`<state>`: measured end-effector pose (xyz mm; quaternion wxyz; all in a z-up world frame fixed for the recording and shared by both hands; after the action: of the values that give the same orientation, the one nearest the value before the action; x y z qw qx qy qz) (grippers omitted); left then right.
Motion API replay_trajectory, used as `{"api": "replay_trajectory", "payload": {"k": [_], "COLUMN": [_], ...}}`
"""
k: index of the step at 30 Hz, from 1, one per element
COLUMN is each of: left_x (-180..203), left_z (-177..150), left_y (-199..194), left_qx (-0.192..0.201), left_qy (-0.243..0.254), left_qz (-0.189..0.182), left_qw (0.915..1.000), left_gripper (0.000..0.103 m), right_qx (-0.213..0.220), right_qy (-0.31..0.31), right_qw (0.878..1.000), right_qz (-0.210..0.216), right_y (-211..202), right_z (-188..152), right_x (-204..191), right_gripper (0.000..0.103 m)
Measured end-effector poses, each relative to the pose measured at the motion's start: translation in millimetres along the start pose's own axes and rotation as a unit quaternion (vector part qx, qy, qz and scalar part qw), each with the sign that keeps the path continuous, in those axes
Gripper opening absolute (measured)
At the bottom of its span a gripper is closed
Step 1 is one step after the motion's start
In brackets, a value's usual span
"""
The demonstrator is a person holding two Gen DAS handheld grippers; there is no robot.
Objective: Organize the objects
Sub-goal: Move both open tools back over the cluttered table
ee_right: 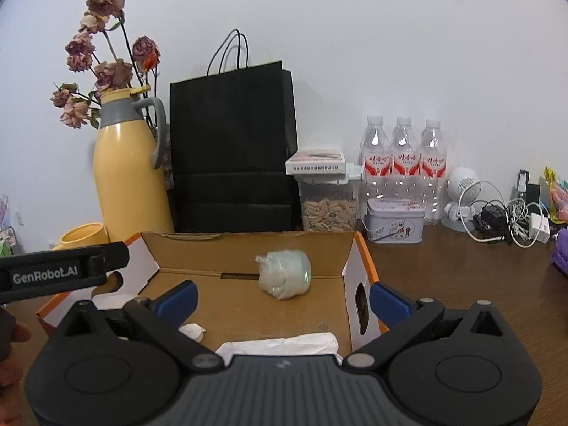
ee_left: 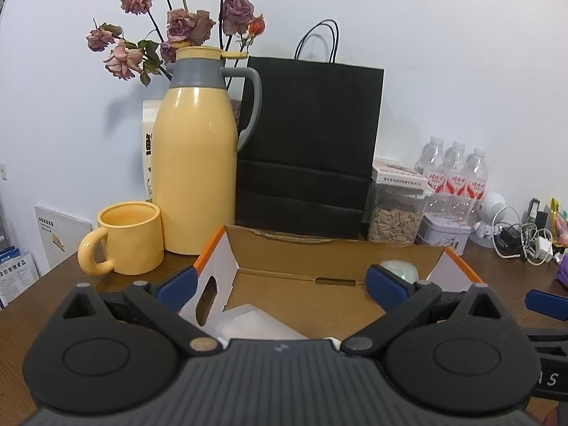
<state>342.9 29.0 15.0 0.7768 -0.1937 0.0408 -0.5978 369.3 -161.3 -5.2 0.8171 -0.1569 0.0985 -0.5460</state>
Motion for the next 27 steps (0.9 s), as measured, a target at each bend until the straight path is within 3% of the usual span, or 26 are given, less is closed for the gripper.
{"api": "replay_trajectory", "payload": {"k": [14, 22, 27], "left_x": [-6, -28, -47], "left_z": [9, -9, -26], "left_y": [-58, -85, -99], "left_qx": [0.042, 0.025, 0.002], "left_qy": [0.008, 0.021, 0.026], "left_qz": [-0.043, -0.038, -0.024], "left_qw": [0.9982, 0.9987, 0.9994], "left_gripper": [0.103, 0.103, 0.103], "right_qx": [0.040, 0.032, 0.003], "right_qy": [-0.039, -0.051, -0.059], "right_qw": [0.998, 0.998, 0.998], "right_qz": [0.009, 0.017, 0.028], "right_y": [-54, -85, -101], "right_z": [2, -25, -52], "right_x": [2, 10, 18], "right_gripper": [0.103, 0.103, 0.103]}}
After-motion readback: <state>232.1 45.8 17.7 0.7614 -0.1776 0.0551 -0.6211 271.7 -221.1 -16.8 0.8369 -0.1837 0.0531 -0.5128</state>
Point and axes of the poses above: each gripper's, at about its wrist camera, not at the fingertips, and y roughly the way its jaws point, x to its right, z to its top, the point moved 8 cm from there along y, roughly the way its jaws point, and after that the axes turned 5 degrees about -y, right-handed, at the moved point
